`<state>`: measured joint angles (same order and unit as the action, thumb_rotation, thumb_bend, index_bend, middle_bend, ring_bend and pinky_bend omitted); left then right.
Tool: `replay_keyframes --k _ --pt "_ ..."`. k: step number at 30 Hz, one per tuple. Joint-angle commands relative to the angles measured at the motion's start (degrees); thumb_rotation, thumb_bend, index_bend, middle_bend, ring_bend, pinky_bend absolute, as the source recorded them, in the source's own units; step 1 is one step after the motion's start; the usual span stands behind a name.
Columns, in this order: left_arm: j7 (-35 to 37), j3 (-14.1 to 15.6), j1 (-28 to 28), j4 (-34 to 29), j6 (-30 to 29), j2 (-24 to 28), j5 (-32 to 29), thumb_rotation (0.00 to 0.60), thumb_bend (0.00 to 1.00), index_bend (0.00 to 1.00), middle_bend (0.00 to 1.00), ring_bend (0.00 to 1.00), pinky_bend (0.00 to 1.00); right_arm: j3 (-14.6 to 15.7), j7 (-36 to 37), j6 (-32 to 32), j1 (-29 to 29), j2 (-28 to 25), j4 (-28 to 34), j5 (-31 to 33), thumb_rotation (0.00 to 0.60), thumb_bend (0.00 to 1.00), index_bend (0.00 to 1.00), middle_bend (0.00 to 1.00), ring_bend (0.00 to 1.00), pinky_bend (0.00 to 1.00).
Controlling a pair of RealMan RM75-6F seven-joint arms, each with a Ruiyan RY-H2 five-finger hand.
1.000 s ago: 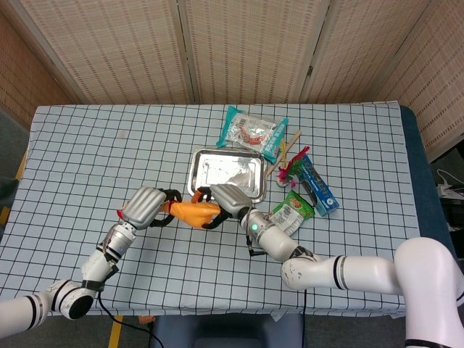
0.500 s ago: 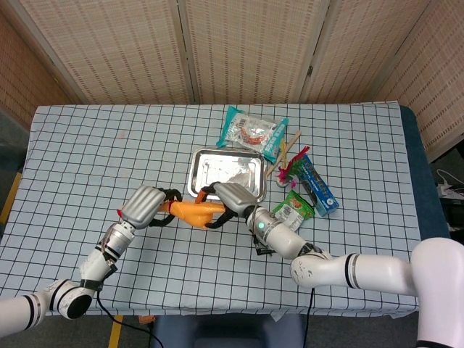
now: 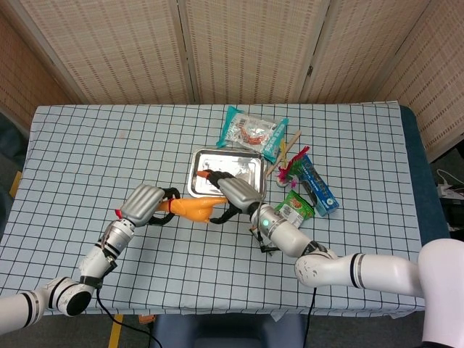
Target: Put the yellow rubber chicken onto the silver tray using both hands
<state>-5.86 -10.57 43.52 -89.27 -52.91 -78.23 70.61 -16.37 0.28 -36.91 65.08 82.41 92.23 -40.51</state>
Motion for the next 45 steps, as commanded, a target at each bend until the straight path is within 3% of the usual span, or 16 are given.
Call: replay_keyframes --k 1,2,4,7,13,17,20,27,29,30,32,33,34,37,45 --pt "-0.22 -0.04 0.16 -0.07 0.13 -0.08 -0.28 0.600 0.66 0.81 0.72 0.57 0.64 -0.02 1.05 2.58 0.54 -0.01 -0.31 0.80 0.600 0.14 0.00 0.00 0.00 0.10" --pt "-0.36 -0.08 0.30 -0.14 0.19 -0.13 -0.35 0.600 0.66 0.81 0.72 0.57 0.64 0.06 1.42 3.65 0.85 0.24 -0.52 1.08 0.600 0.14 0.00 0.01 0.02 0.17" --pt "-0.64 -0.15 0.38 -0.36 0.04 -0.10 -0.41 0.600 0.66 0.81 0.72 0.57 0.64 0.26 1.36 3.77 1.26 0.76 -0.86 1.15 0.600 0.14 0.12 0.11 0.17 0.41" --pt "-0.88 -0.07 0.43 -0.58 -0.08 0.05 -0.32 0.600 0.66 0.81 0.72 0.57 0.64 1.42 -0.31 2.76 1.98 1.02 -1.02 1.69 0.600 0.17 0.38 0.31 0.40 0.60" --pt "-1.61 -0.19 1.00 -1.18 0.33 0.16 -0.64 0.600 0.66 0.81 0.72 0.57 0.65 2.07 -2.76 -1.54 2.74 2.45 -1.42 3.49 0.600 0.31 0.78 0.60 0.71 0.95" --pt "-2.48 -0.31 1.23 -1.59 0.22 0.33 -1.12 0.600 0.65 0.81 0.72 0.57 0.65 1.08 -2.66 -4.92 2.09 3.71 -1.58 3.70 0.600 0.40 0.96 0.72 0.84 1.00" --pt "-2.71 -0.44 1.31 -1.58 0.11 0.45 -1.48 0.600 0.66 0.81 0.72 0.57 0.65 0.73 -2.84 -6.00 1.68 4.01 -1.63 3.27 0.600 0.46 1.00 0.76 0.89 1.00" --pt "-3.24 -0.29 1.34 -1.76 -0.14 0.56 -1.85 0.600 0.66 0.81 0.72 0.57 0.65 0.47 -3.58 -6.11 1.22 3.68 -0.67 3.55 0.600 0.49 1.00 0.77 0.90 1.00" --pt "-3.37 -0.27 1.33 -1.78 -0.20 0.63 -2.00 0.600 0.66 0.81 0.72 0.57 0.65 0.40 -3.14 -4.83 0.93 2.78 0.35 3.76 0.600 0.47 0.95 0.76 0.83 0.97" --pt "-3.48 -0.14 1.34 -1.80 -0.07 0.74 -2.06 0.600 0.66 0.81 0.72 0.57 0.65 0.46 -2.49 -2.78 0.70 1.74 1.06 2.74 0.600 0.43 0.78 0.65 0.68 0.83" --pt "-3.58 -0.03 1.40 -1.82 0.19 0.96 -2.20 0.600 0.66 0.81 0.72 0.57 0.65 0.91 -1.98 0.32 0.53 0.04 1.16 1.25 0.600 0.33 0.26 0.28 0.27 0.40" --pt "-3.65 -0.02 1.45 -1.81 0.30 1.02 -2.30 0.600 0.66 0.81 0.72 0.57 0.65 0.92 -1.64 1.31 0.39 -0.57 1.07 0.41 0.600 0.30 0.10 0.14 0.13 0.25" --pt "-3.78 0.05 1.47 -1.77 0.40 1.13 -2.43 0.600 0.66 0.81 0.72 0.57 0.65 0.81 -1.11 1.84 -0.05 -1.12 0.97 -1.11 0.600 0.26 0.01 0.04 0.04 0.12" --pt "-4.09 0.05 1.56 -1.58 0.60 1.49 -2.85 0.600 0.66 0.81 0.72 0.57 0.65 -0.09 1.23 0.48 -2.35 -1.72 1.15 -6.19 0.600 0.19 0.00 0.00 0.00 0.00" --pt "-2.71 -0.83 2.82 1.93 2.89 0.75 -4.73 0.600 0.66 0.81 0.72 0.59 0.67 0.89 5.47 -7.19 -9.53 -3.61 1.35 -18.44 0.600 0.15 0.00 0.00 0.00 0.00"
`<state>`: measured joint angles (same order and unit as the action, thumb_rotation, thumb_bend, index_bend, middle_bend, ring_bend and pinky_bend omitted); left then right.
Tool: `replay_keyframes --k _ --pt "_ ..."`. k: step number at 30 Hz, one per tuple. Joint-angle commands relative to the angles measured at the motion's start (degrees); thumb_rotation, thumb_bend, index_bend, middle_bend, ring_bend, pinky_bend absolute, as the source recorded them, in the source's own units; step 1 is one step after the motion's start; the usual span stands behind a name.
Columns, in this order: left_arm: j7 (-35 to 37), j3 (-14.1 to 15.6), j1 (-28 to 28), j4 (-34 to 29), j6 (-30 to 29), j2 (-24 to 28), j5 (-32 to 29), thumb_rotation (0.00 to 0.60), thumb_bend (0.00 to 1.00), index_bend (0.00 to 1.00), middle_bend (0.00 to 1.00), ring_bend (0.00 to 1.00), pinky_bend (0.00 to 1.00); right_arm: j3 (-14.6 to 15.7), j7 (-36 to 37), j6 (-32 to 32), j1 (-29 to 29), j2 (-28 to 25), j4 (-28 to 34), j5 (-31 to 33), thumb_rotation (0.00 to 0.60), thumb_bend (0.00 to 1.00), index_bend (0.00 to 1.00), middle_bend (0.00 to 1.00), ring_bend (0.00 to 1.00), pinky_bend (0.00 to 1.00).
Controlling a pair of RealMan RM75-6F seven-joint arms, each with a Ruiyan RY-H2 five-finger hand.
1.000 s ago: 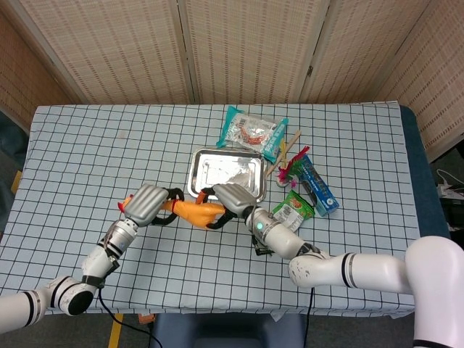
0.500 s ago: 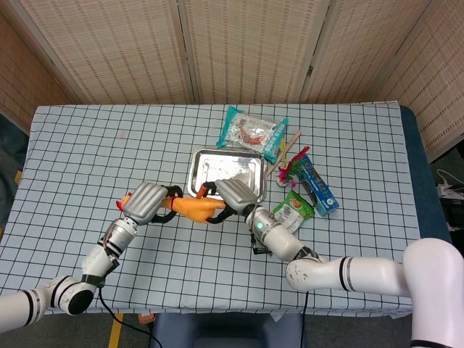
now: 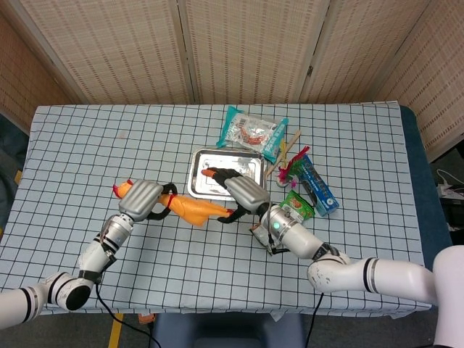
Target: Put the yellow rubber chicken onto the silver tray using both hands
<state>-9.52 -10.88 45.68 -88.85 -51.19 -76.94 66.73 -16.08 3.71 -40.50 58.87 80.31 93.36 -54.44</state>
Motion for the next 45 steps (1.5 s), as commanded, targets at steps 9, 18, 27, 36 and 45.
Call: replay_keyframes --k 9,18,27,36,45 --pt "9.38 -4.60 5.90 13.45 10.07 -4.32 -4.11 0.600 0.66 0.81 0.72 0.59 0.67 2.44 8.27 -12.71 -12.37 -9.64 1.13 -14.66 0.600 0.15 0.00 0.00 0.00 0.00" --pt "21.18 -6.97 12.95 33.68 21.93 -14.32 -3.67 0.600 0.66 0.81 0.72 0.59 0.67 2.52 14.88 -9.90 -13.98 -12.68 -4.20 -16.58 0.600 0.15 0.00 0.00 0.00 0.00" --pt "31.04 -5.82 18.85 56.02 26.61 -27.22 3.04 0.600 0.63 0.80 0.70 0.58 0.66 2.87 22.09 -3.87 -12.86 -10.14 -13.83 -17.36 0.600 0.15 0.00 0.00 0.00 0.00" --pt "41.13 -6.21 21.82 65.68 26.71 -33.55 5.50 0.600 0.57 0.50 0.57 0.49 0.61 2.33 28.80 -2.60 -12.94 -10.55 -17.70 -20.10 0.600 0.15 0.00 0.00 0.00 0.00" --pt "42.87 -6.23 24.27 68.45 24.77 -37.48 6.56 0.600 0.56 0.47 0.57 0.48 0.62 1.81 32.69 -4.69 -14.77 -13.74 -16.83 -21.65 0.600 0.15 0.00 0.00 0.00 0.00"
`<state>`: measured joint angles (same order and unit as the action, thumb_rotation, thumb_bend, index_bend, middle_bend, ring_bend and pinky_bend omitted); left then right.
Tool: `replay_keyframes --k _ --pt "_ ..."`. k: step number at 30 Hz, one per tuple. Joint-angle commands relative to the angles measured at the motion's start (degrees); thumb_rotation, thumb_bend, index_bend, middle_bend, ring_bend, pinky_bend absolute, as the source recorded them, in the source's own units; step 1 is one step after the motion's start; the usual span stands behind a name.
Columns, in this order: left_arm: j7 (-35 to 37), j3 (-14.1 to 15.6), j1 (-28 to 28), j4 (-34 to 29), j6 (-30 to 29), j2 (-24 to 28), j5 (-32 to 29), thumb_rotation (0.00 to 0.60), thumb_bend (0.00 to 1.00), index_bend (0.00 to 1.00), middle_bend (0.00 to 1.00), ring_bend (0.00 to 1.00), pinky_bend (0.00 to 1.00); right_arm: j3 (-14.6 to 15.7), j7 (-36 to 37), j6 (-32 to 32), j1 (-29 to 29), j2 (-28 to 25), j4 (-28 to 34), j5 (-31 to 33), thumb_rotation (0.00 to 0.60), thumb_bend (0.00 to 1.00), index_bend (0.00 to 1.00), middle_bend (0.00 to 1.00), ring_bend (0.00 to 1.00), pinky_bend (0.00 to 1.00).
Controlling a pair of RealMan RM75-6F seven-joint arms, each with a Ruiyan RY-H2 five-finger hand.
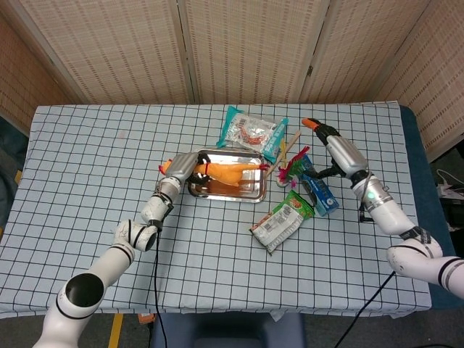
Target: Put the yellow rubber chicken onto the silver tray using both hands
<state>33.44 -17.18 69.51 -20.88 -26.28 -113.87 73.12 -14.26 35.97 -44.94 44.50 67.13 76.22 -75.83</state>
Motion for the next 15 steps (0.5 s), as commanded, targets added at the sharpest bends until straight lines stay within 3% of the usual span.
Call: replay_keyframes --k 1,5,8,12,15 --pt "-0.26 0.10 0.69 0.95 -0.16 -0.99 0.20 0.600 0.56 0.46 0.57 0.48 0.62 0.05 0.74 -0.34 -0.64 -1.05 0.48 -0.42 0.600 0.15 0.00 0.00 0.00 0.00" --pt "-1.28 0.21 1.32 3.05 -0.38 -2.46 0.20 0.600 0.55 0.39 0.56 0.48 0.62 0.40 2.57 -0.25 -1.17 -2.95 1.08 -1.64 0.600 0.14 0.00 0.00 0.00 0.00" --pt "-0.95 -0.49 1.75 3.78 -0.06 -3.11 -0.56 0.600 0.52 0.26 0.49 0.43 0.61 0.62 4.18 -0.81 -1.60 -4.25 1.16 -2.96 0.600 0.13 0.00 0.00 0.00 0.00" --pt "1.63 -1.55 2.33 2.56 1.65 -2.68 -1.49 0.600 0.47 0.02 0.28 0.26 0.52 1.12 5.78 -1.32 -2.04 -5.40 1.04 -4.36 0.600 0.12 0.00 0.00 0.00 0.00" --pt "3.27 -1.63 2.49 1.56 1.73 -2.42 -1.27 0.600 0.45 0.00 0.16 0.16 0.42 1.55 6.67 -1.39 -2.29 -6.15 1.15 -5.00 0.600 0.12 0.00 0.00 0.00 0.00"
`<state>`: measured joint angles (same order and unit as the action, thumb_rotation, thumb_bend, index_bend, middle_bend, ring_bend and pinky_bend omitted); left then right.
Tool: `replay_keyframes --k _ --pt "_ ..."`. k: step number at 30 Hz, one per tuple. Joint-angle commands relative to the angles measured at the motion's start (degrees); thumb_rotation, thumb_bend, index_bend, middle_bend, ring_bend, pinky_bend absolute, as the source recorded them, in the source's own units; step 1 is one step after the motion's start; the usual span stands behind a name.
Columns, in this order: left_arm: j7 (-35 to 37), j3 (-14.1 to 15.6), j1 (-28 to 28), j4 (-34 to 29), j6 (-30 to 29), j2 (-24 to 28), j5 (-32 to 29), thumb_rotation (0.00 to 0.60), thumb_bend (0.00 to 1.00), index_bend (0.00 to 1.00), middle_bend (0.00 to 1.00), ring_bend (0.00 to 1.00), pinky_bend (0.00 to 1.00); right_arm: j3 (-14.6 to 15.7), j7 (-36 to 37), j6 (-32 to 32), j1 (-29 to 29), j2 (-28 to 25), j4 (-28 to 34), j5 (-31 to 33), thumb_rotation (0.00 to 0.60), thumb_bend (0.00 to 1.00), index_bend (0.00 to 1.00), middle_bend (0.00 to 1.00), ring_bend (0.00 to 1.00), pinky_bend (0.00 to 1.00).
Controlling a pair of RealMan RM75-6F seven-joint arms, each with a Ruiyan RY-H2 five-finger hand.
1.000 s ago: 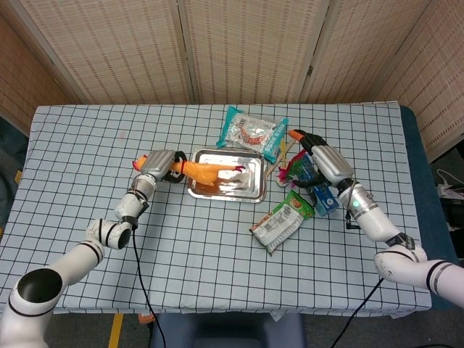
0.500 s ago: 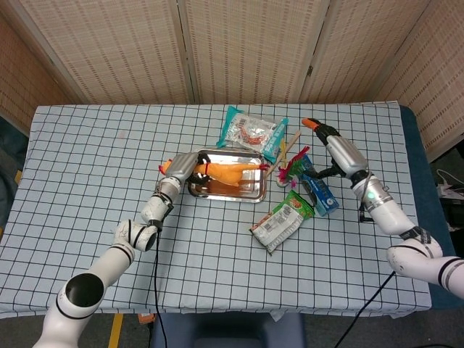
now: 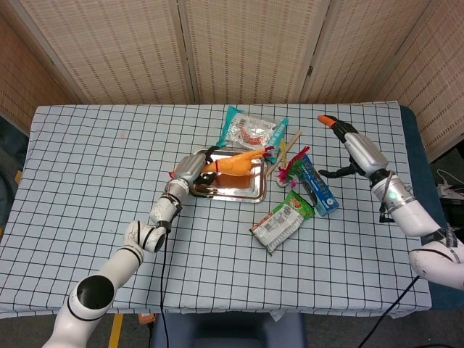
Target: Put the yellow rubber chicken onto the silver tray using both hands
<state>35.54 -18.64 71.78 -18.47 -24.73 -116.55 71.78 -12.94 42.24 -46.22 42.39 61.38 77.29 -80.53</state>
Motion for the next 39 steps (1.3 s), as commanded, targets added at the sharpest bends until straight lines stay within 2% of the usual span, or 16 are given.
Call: replay_keyframes --k 1,5,9,12,14,16,20,23,24,26,28,30,32,34,37,39 --pt "1.34 -0.05 0.20 -0.98 -0.27 0.23 0.30 0.600 0.44 0.00 0.12 0.13 0.39 0.31 0.52 -0.18 -0.26 -0.57 0.14 -0.40 0.600 0.12 0.00 0.00 0.00 0.00" --pt "1.96 0.59 -0.12 -2.28 -2.17 0.47 1.32 0.600 0.42 0.00 0.03 0.07 0.36 0.46 0.70 -0.74 -0.64 -1.30 0.81 -0.59 0.600 0.12 0.00 0.00 0.00 0.00" --pt "1.46 1.38 -0.79 -4.79 -4.38 2.06 2.44 0.600 0.42 0.00 0.01 0.05 0.31 0.66 0.14 -1.32 -1.10 -2.22 2.13 -0.68 0.600 0.12 0.00 0.00 0.00 0.00" --pt "0.19 2.05 -2.46 -8.94 -7.51 4.81 3.29 0.600 0.41 0.00 0.01 0.05 0.26 0.71 -1.32 -2.54 -1.86 -3.38 3.95 -0.61 0.600 0.12 0.00 0.00 0.00 0.00" --pt "-1.81 2.81 -4.72 -13.92 -10.99 8.07 4.07 0.600 0.41 0.00 0.01 0.04 0.24 0.83 -3.00 -3.68 -2.71 -4.54 5.84 -0.48 0.600 0.12 0.00 0.00 0.00 0.00" --pt "-4.59 3.43 -7.69 -19.81 -15.35 11.64 4.56 0.600 0.41 0.00 0.01 0.03 0.23 1.23 -5.45 -5.03 -3.83 -5.73 7.96 -0.45 0.600 0.12 0.00 0.00 0.00 0.00" --pt "-13.88 5.59 -15.85 -37.73 -23.31 22.64 4.33 0.600 0.41 0.00 0.01 0.03 0.20 2.23 -13.99 -9.90 -7.60 -8.00 13.91 0.76 0.600 0.12 0.00 0.00 0.00 0.00" --pt "-23.27 9.10 -25.27 -55.72 -30.61 34.86 2.63 0.600 0.41 0.00 0.02 0.03 0.17 4.94 -27.71 -16.16 -12.91 -9.41 20.42 2.25 0.600 0.12 0.00 0.00 0.00 0.00" --pt "-25.91 10.40 -27.96 -60.00 -33.07 37.94 2.38 0.600 0.41 0.00 0.02 0.03 0.17 5.88 -32.12 -18.27 -14.60 -9.48 22.24 2.72 0.600 0.12 0.00 0.00 0.00 0.00" --pt "-31.49 13.59 -33.85 -67.29 -38.97 43.58 2.27 0.600 0.41 0.00 0.02 0.03 0.16 8.22 -42.00 -22.92 -18.50 -8.98 25.87 4.04 0.600 0.12 0.00 0.00 0.00 0.00" --pt "-35.28 16.11 -38.83 -71.42 -44.66 46.83 2.56 0.600 0.41 0.00 0.03 0.03 0.16 9.70 -48.15 -27.91 -21.95 -7.32 27.92 4.59 0.600 0.12 0.00 0.00 0.00 0.00" --pt "-37.57 18.56 -44.46 -73.74 -52.12 48.54 4.24 0.600 0.41 0.00 0.04 0.02 0.15 11.22 -53.81 -34.07 -25.98 -4.28 28.43 4.42 0.600 0.12 0.00 0.00 0.00 0.00" --pt "-38.00 20.67 -49.78 -73.35 -59.22 48.69 6.57 0.600 0.41 0.00 0.04 0.02 0.14 12.70 -57.92 -39.41 -29.74 -1.00 27.63 3.83 0.600 0.12 0.00 0.00 0.00 0.00" --pt "-37.21 22.16 -54.35 -71.98 -64.30 48.01 7.57 0.600 0.41 0.00 0.04 0.02 0.13 13.94 -59.08 -43.12 -32.80 1.77 26.08 2.79 0.600 0.12 0.00 0.00 0.00 0.00" --pt "-37.00 23.87 -58.44 -69.85 -66.90 47.29 8.06 0.600 0.41 0.00 0.04 0.01 0.13 14.88 -56.89 -46.08 -35.75 4.22 23.23 1.06 0.600 0.12 0.00 0.00 0.00 0.00" --pt "-38.92 24.06 -59.19 -70.15 -66.14 47.44 7.37 0.600 0.41 0.00 0.04 0.00 0.13 15.45 -56.25 -45.88 -36.10 3.64 22.98 -0.49 0.600 0.12 0.00 0.00 0.00 0.00"
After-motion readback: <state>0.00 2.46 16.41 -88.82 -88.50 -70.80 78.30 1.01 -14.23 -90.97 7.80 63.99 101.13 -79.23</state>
